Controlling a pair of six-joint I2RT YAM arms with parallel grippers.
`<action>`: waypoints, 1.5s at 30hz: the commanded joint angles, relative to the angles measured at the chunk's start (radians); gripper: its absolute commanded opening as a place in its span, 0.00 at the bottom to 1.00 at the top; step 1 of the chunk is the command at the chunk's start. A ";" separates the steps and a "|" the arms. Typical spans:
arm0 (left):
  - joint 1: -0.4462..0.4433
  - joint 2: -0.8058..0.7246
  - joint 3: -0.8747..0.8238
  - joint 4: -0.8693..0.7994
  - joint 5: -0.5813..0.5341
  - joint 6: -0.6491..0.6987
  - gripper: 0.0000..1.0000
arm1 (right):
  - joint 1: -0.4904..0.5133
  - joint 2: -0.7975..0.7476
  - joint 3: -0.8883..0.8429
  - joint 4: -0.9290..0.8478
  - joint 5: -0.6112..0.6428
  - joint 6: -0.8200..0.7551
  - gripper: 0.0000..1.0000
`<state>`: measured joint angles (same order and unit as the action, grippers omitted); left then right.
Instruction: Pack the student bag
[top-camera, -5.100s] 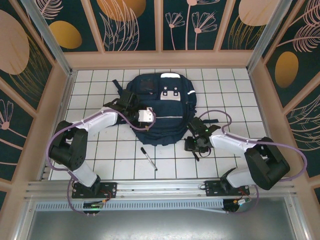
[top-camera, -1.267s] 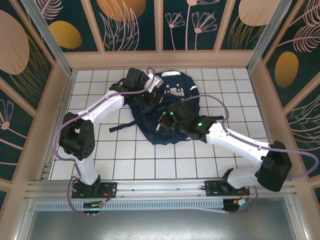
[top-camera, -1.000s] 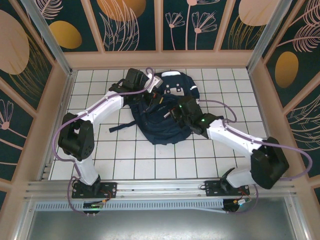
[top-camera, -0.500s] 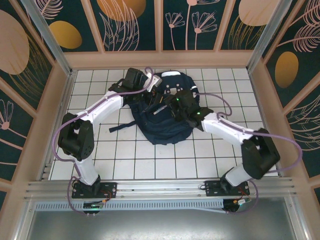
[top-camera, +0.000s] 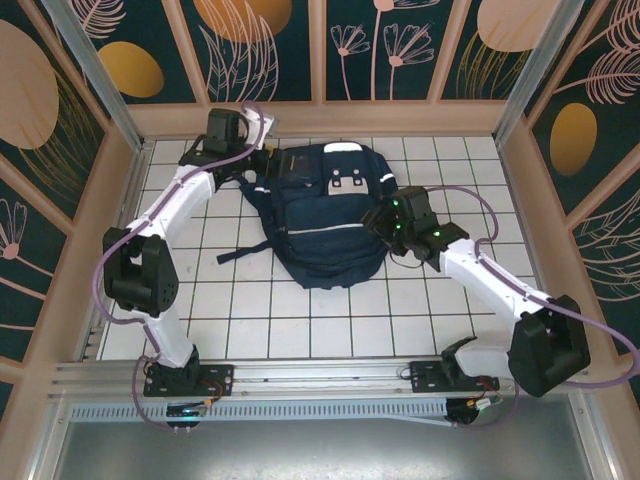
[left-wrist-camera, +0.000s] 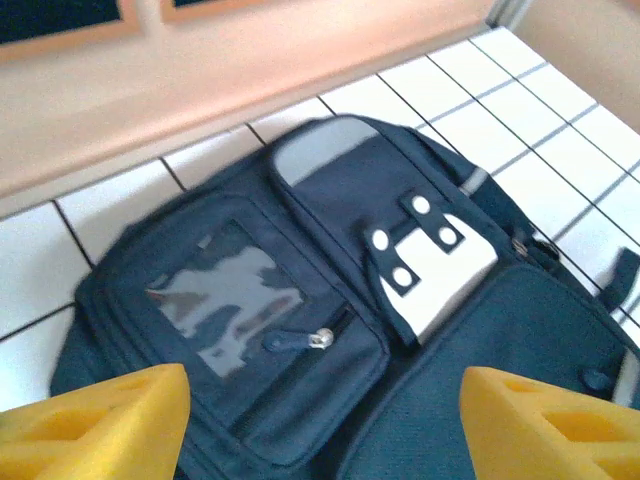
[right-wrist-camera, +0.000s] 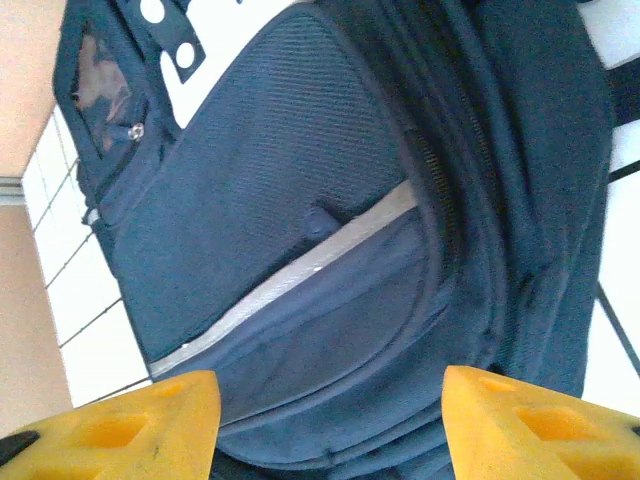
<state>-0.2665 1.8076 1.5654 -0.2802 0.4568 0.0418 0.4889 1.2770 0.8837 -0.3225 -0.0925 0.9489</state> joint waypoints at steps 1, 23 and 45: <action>-0.013 0.070 -0.026 0.077 0.032 0.029 0.61 | -0.021 0.032 -0.006 0.006 -0.059 -0.065 0.60; -0.245 0.015 -0.529 0.005 0.105 -0.029 0.41 | -0.309 0.503 0.243 0.206 -0.350 -0.600 0.26; -0.405 -0.101 -0.457 0.026 0.090 0.926 0.59 | -0.180 -0.108 -0.129 -0.165 -0.391 -0.349 0.58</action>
<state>-0.6445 1.6585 1.0866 -0.2340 0.5381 0.7654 0.2504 1.2205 0.8093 -0.4255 -0.4213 0.5121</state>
